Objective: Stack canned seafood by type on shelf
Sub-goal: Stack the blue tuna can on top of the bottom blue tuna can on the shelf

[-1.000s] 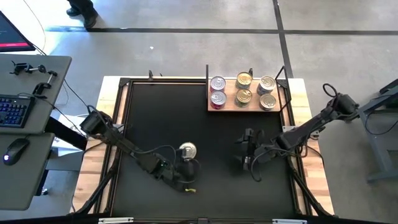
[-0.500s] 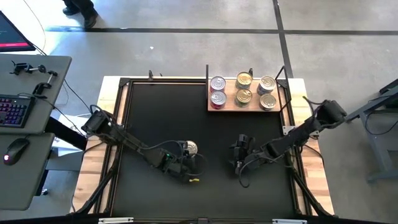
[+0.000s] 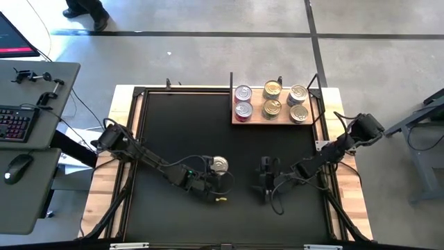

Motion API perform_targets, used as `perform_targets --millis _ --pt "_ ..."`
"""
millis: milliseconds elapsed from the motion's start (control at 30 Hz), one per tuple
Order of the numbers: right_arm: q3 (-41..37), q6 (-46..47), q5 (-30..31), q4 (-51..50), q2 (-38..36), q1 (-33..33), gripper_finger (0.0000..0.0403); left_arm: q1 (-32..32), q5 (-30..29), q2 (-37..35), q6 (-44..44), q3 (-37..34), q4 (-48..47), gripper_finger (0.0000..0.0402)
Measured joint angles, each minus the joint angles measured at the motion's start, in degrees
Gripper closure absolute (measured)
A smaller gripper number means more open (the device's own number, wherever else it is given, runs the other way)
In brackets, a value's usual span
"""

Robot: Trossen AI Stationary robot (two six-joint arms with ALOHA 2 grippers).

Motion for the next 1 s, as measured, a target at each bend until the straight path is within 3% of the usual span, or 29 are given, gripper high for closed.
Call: perform_targets --millis 100,300,500,700,1000 --pt "0.0 -6.36 -3.55 -0.14 0.0 0.54 0.0132 0.0 2.65 0.15 2.42 -0.11 5.55 0.0398" --pt "0.04 -11.49 -3.25 -0.14 0.0 0.63 0.0132 0.37 8.96 0.46 3.68 -0.34 14.7 0.0401" --pt "0.07 -17.85 3.11 -0.14 0.0 2.07 0.0132 0.31 9.13 0.48 3.22 -0.37 18.78 0.0401" --pt "0.09 -19.17 5.85 -0.14 0.0 4.15 0.0132 0.31 9.21 0.46 2.64 -0.35 20.59 0.0401" --pt "0.09 -14.91 2.89 -0.26 -0.02 1.06 0.0109 0.55 10.67 0.41 2.69 -0.33 23.19 0.0402"
